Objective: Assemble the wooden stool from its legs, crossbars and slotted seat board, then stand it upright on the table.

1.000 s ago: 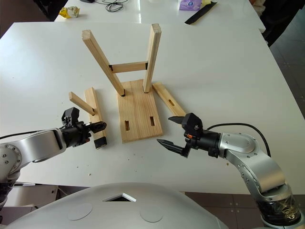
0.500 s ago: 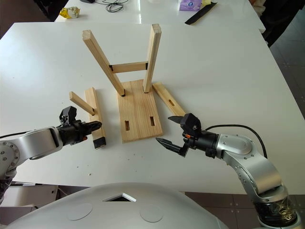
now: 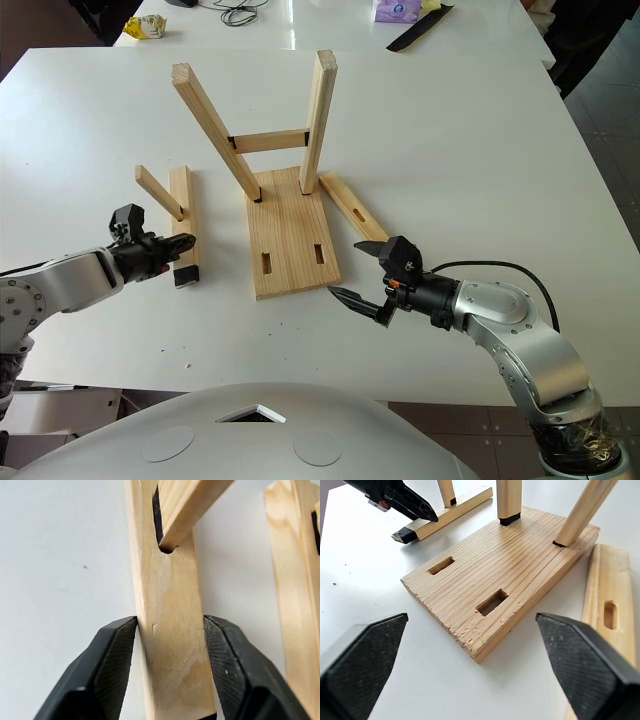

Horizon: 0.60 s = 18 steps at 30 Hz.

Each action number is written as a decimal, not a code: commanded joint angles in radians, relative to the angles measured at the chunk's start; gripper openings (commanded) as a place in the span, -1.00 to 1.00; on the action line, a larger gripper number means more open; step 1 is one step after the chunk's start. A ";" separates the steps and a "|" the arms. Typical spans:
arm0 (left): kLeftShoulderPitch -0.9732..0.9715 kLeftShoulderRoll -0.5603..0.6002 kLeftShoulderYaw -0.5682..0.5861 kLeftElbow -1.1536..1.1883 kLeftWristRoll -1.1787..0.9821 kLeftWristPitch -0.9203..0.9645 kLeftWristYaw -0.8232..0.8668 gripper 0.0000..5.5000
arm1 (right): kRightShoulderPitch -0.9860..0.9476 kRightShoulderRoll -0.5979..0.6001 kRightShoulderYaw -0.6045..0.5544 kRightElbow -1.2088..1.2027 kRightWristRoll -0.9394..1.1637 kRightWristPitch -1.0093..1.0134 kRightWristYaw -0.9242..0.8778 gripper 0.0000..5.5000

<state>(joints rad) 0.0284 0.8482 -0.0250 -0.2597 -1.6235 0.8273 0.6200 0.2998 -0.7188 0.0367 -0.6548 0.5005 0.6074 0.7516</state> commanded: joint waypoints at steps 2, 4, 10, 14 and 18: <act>-0.036 -0.031 0.022 0.103 0.130 0.056 -0.057 -0.20 | -0.015 -0.009 -0.006 0.008 -0.013 -0.008 -0.002 0.73; -0.056 -0.044 0.030 0.122 0.159 0.084 -0.092 -0.20 | -0.021 -0.011 -0.005 0.013 -0.014 -0.009 0.002 0.73; -0.080 -0.049 0.052 0.168 0.268 0.173 -0.180 -0.20 | -0.034 -0.015 -0.003 0.025 -0.020 -0.014 0.009 0.73; -0.091 -0.059 0.060 0.175 0.335 0.218 -0.237 -0.20 | -0.040 -0.015 0.000 0.030 -0.025 -0.015 0.011 0.73; -0.097 -0.080 0.085 0.196 0.392 0.248 -0.276 -0.20 | -0.044 -0.015 0.002 0.034 -0.031 -0.018 0.011 0.73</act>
<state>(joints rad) -0.0950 0.7881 0.0676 -0.1065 -1.2930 1.0203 0.3469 0.2642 -0.7206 0.0366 -0.6237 0.4844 0.5962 0.7601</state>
